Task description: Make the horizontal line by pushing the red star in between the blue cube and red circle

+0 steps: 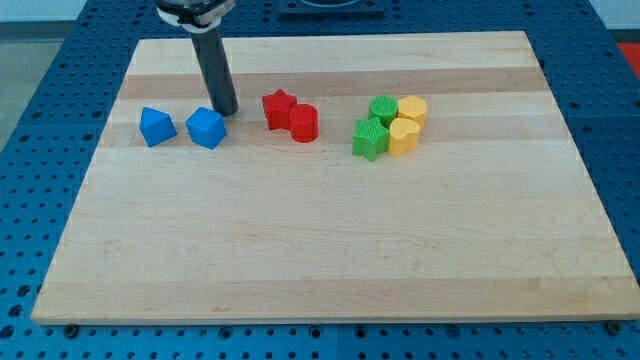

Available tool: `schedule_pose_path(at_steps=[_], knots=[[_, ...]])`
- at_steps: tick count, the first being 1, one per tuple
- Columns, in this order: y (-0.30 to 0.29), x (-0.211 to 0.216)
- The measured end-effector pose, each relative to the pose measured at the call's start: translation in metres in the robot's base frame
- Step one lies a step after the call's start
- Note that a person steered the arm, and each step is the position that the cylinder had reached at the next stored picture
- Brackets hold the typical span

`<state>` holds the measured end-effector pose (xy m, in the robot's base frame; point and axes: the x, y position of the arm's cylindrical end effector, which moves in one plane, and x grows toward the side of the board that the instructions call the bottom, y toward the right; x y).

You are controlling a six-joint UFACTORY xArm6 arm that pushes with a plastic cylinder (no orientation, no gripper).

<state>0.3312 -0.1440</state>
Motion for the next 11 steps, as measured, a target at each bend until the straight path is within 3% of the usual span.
schedule_pose_path(at_steps=[1, 3, 4, 11], knots=[[0.014, -0.027], [0.100, -0.030], [0.106, -0.029], [0.062, 0.017]])
